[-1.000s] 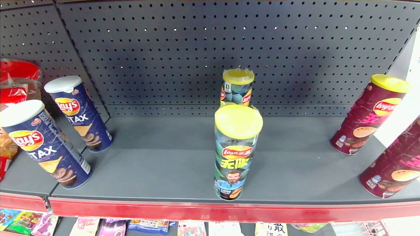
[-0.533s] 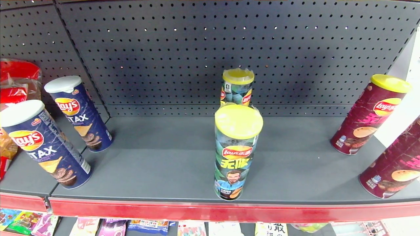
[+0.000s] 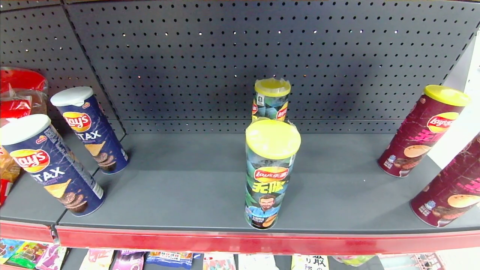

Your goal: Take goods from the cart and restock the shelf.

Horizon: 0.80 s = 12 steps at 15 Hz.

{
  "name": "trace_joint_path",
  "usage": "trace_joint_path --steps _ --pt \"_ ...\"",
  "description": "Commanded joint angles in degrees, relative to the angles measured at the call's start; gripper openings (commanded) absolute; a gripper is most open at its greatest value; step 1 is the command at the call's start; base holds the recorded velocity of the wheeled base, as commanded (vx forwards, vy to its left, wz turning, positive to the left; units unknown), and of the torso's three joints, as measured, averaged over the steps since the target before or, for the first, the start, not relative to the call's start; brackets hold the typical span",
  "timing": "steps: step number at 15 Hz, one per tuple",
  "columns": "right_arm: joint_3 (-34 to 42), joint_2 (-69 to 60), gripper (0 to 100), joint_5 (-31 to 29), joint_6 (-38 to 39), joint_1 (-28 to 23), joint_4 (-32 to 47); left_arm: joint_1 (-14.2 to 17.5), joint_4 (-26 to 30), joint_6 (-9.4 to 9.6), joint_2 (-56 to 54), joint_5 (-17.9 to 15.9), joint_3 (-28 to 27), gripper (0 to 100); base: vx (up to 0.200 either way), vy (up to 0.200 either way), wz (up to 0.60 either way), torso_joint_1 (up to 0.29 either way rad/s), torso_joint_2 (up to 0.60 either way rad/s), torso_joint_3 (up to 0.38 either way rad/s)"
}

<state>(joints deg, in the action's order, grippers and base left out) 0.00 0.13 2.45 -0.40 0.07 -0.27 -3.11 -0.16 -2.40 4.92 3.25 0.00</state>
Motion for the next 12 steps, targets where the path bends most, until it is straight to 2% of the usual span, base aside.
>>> trace_joint_path --steps 1,3,5,6,7,10,12 --pt "0.00 -0.05 100 0.01 0.05 0.01 0.00 6.98 -0.02 -0.50 0.08 0.00 0.00 100 0.000 0.000 0.00 0.000 0.00 0.000" --pt "0.00 -0.05 100 0.01 0.14 0.01 0.00 6.89 -0.11 -0.67 0.00 -0.44 0.00 100 0.000 0.000 0.00 0.000 0.00 0.000" --pt "0.00 -0.05 100 0.01 0.31 0.01 0.00 6.27 -0.02 -0.06 -0.44 -3.34 0.00 100 0.000 0.000 0.00 0.000 0.00 0.000" --pt "0.00 -0.05 100 0.10 0.31 0.01 0.00 6.10 -0.02 0.03 -0.62 -3.43 -0.09 100 0.000 0.000 0.00 0.000 0.00 0.000" --pt "0.00 -0.05 100 0.10 0.31 0.01 0.00 2.14 -0.02 -0.15 -2.02 -3.43 0.00 100 0.000 0.000 0.00 0.000 0.00 0.000" --pt "0.00 -0.05 100 0.10 0.31 0.01 0.00 2.23 -0.02 -0.06 -3.08 -3.43 0.00 100 0.000 0.000 0.00 0.000 0.00 0.000" --pt "0.00 -0.05 100 0.10 0.23 0.01 0.00 3.02 0.07 2.58 -4.92 -2.99 0.00 100 0.000 0.000 0.00 0.000 0.00 0.000"
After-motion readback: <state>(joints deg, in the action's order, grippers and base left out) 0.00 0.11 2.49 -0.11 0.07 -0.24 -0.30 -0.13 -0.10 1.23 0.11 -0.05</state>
